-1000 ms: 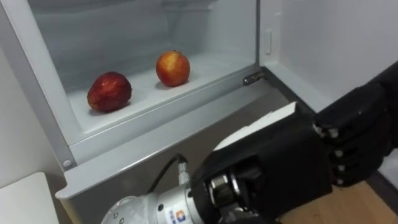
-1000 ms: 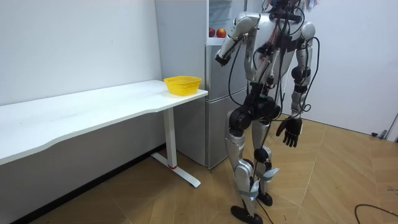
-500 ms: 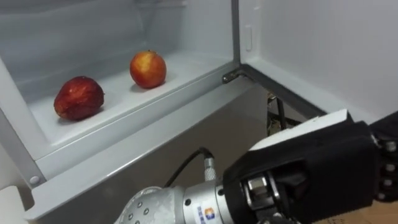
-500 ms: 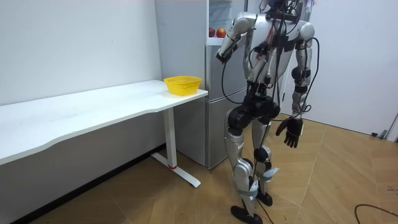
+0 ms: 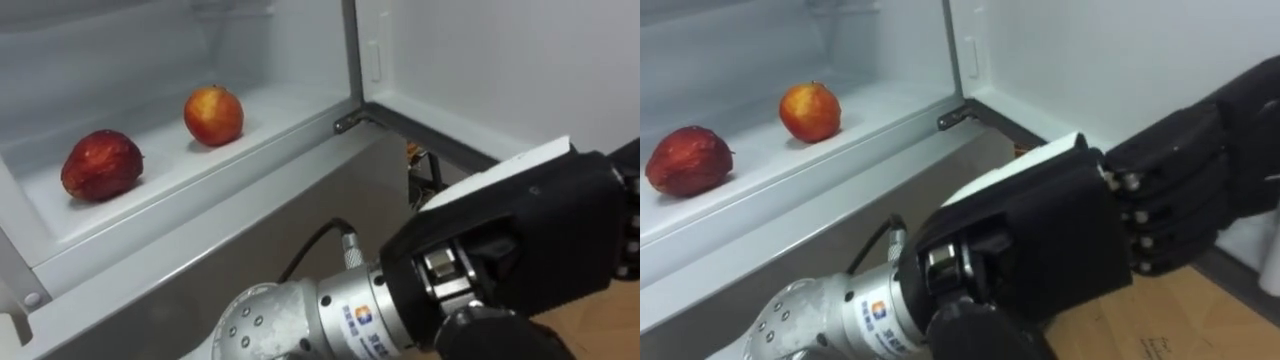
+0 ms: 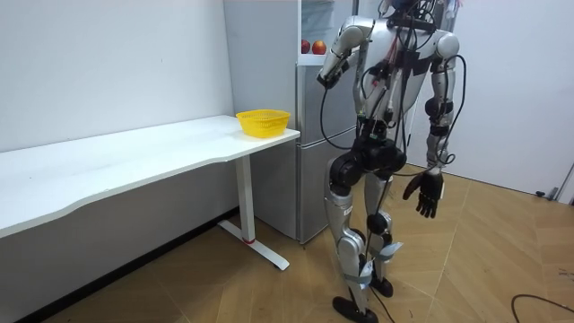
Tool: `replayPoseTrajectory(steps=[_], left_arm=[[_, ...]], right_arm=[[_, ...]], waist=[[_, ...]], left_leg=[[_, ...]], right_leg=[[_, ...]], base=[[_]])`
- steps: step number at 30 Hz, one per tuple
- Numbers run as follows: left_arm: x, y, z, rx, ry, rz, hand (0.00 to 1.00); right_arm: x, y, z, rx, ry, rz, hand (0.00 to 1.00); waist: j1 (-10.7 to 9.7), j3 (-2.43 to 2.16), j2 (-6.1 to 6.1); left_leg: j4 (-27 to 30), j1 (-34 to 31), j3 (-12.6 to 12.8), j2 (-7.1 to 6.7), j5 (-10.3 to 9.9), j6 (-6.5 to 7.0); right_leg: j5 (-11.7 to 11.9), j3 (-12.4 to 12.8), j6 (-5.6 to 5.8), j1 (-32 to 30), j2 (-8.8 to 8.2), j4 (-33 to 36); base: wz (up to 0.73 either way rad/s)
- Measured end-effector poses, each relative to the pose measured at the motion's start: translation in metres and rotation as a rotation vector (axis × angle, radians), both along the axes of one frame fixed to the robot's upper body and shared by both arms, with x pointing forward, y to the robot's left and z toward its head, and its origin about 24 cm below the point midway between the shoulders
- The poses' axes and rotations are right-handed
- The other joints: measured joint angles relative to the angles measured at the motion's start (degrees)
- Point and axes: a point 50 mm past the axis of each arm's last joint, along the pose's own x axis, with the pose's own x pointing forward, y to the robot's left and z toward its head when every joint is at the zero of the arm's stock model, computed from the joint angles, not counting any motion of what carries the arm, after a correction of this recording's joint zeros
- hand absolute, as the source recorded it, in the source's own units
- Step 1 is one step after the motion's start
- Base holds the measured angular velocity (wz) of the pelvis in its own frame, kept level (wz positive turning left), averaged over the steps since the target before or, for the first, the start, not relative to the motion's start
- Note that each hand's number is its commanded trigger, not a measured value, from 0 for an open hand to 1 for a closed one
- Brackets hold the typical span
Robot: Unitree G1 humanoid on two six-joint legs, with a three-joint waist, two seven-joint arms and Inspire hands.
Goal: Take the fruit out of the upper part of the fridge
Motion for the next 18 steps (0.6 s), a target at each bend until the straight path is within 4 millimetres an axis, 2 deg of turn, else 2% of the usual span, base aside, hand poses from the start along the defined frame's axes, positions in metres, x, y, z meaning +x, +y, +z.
replayPoseTrajectory(steps=[8, 12, 14, 16, 18], left_arm=[[0.002, 0.007, -0.002, 0.046, -0.030, 0.036, 0.00], [0.001, 0.018, 0.000, 0.080, -0.080, 0.069, 0.00], [0.000, 0.027, 0.006, 0.077, -0.115, 0.095, 0.00], [0.001, 0.043, 0.015, 0.058, -0.163, 0.161, 0.00], [0.006, 0.061, 0.020, 0.046, -0.176, 0.242, 0.00]], right_arm=[[0.002, -0.004, 0.002, -0.010, -0.013, -0.005, 0.00], [0.001, -0.005, 0.002, -0.010, -0.013, 0.002, 0.00], [0.000, -0.005, 0.002, -0.009, -0.010, 0.003, 0.00], [0.001, -0.005, 0.002, -0.007, -0.017, -0.013, 0.00], [-0.001, -0.006, 0.002, -0.011, -0.019, -0.030, 0.00]], waist=[[1.44, -0.01, -0.03], [4.39, -0.04, -0.02], [5.34, -0.05, 0.00], [8.17, -0.12, 0.05], [9.78, -0.05, -0.08]], left_leg=[[-1.00, 0.06, -0.20, 0.23, 0.01, -0.02], [-1.04, -0.15, -0.28, 0.23, 0.01, -0.02], [-1.04, -0.60, -1.19, 0.29, 0.01, -0.02], [-1.08, -0.75, -2.74, 0.27, 0.02, -0.02], [-1.11, -0.26, -4.26, 0.31, 0.02, -0.03]], right_leg=[[0.06, -0.58, -0.09, 0.42, 0.02, -0.16], [0.08, -1.61, -0.07, 0.19, -0.20, -0.15], [0.08, -2.63, -0.07, 0.18, -0.43, -0.19], [0.08, -3.53, -0.07, 0.25, -0.50, -0.16], [0.10, -4.54, -0.10, 1.05, -0.52, -0.17]], base=[[0.01], [0.08], [0.27], [0.21], [0.25]])
